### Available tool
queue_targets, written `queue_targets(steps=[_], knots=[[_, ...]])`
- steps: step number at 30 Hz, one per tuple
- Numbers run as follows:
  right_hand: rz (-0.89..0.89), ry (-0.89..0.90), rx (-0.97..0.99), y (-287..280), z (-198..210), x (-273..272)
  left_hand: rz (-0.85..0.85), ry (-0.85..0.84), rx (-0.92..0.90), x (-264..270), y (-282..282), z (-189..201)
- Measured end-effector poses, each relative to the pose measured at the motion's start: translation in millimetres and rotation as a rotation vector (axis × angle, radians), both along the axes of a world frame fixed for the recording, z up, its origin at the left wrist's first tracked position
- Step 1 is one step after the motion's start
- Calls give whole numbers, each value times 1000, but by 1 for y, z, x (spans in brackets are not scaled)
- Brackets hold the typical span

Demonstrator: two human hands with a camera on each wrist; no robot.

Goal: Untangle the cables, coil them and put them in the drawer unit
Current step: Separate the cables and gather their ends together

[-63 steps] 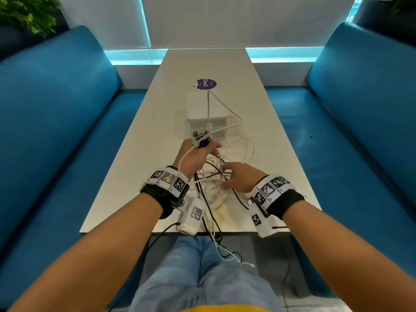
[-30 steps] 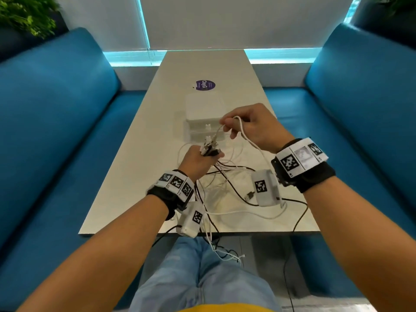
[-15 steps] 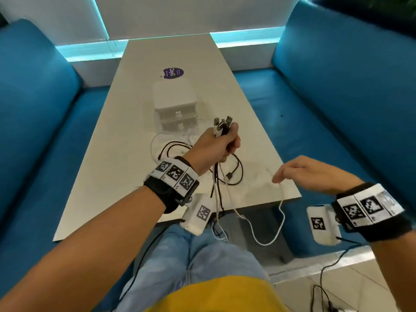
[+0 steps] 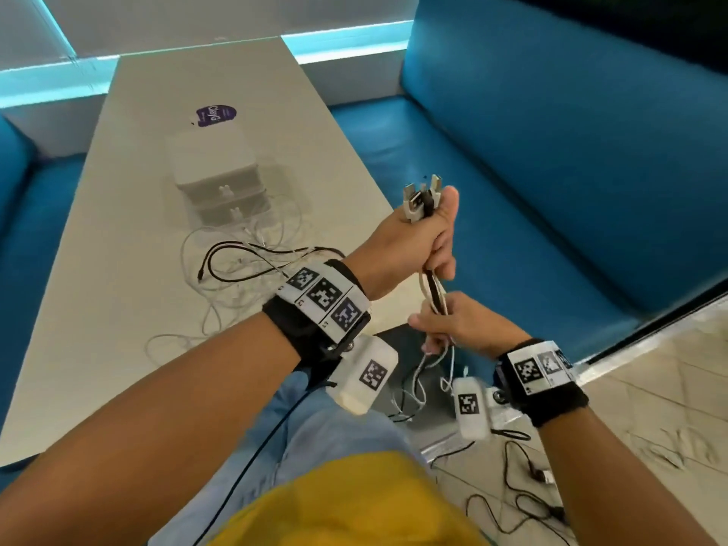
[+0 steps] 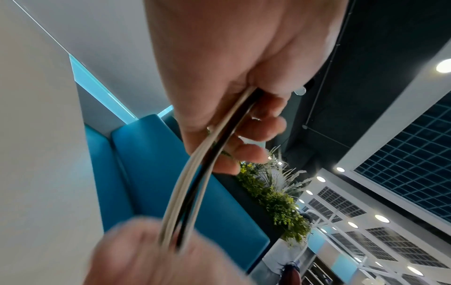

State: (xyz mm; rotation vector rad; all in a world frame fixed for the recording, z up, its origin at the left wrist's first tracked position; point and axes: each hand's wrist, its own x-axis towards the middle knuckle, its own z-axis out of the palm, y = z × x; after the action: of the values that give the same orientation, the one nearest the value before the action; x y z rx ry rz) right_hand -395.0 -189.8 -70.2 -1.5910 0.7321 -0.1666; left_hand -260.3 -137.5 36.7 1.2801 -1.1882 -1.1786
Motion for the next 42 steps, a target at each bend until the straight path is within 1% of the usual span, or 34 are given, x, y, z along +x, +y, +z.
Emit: queue_targets(steps=[5,8,10,13,15,17,19,20,21,23,24,26,28,29,32,33,34,35,37,39,40,42], knots=[[-245,175,44,-3,-82,-46,-77,18,56,-31,-4,-4],[-283,362,-7,0,-140,-65,-125,50,81,-44,-4,-5],[-285,456,-39,6,-171,-71,-149,39,89,-48,-2,-7],[-214,531,-46,13,-193,-68,-151,33,88,-48,3,-14],[-96,595,-50,13,-195,-62,-135,21,97,-47,7,-18],[14,623,-48,10,-197,-61,-128,-39,97,-46,8,-21],[106,658,-87,3,-199,-66,-125,-104,91,-43,7,-23],[140,674,-109,-3,-199,-70,-115,-105,99,-41,6,-25],[157,683,-126,-7,-194,-71,-103,-91,111,-39,6,-28],[135,686,-176,-19,-169,-68,-81,-72,119,-34,5,-37],[122,691,-201,-25,-150,-66,-72,-75,122,-31,4,-42],[59,613,-198,-37,-109,-62,-49,-91,144,-27,1,-51],[-4,417,-126,-39,-64,-54,-42,-107,165,-25,0,-58],[-57,302,-126,-40,-41,-46,-37,-109,177,-25,-1,-61],[-277,-58,-229,-31,24,-19,-2,-77,212,-23,-2,-68],[-317,-140,-242,-27,41,-11,10,-65,225,-22,-1,-68],[-318,-179,-263,-24,56,-3,18,-73,234,-21,-1,-69],[-292,-179,-278,-20,68,4,20,-100,238,-20,-1,-68],[-194,-124,-327,-16,80,16,25,-159,240,-16,0,-67],[-101,-37,-406,-14,82,29,16,-218,247,-13,2,-63],[-65,6,-443,-13,80,35,4,-274,248,-12,2,-62],[-30,63,-445,-11,76,44,-15,-393,230,-9,1,-62]])
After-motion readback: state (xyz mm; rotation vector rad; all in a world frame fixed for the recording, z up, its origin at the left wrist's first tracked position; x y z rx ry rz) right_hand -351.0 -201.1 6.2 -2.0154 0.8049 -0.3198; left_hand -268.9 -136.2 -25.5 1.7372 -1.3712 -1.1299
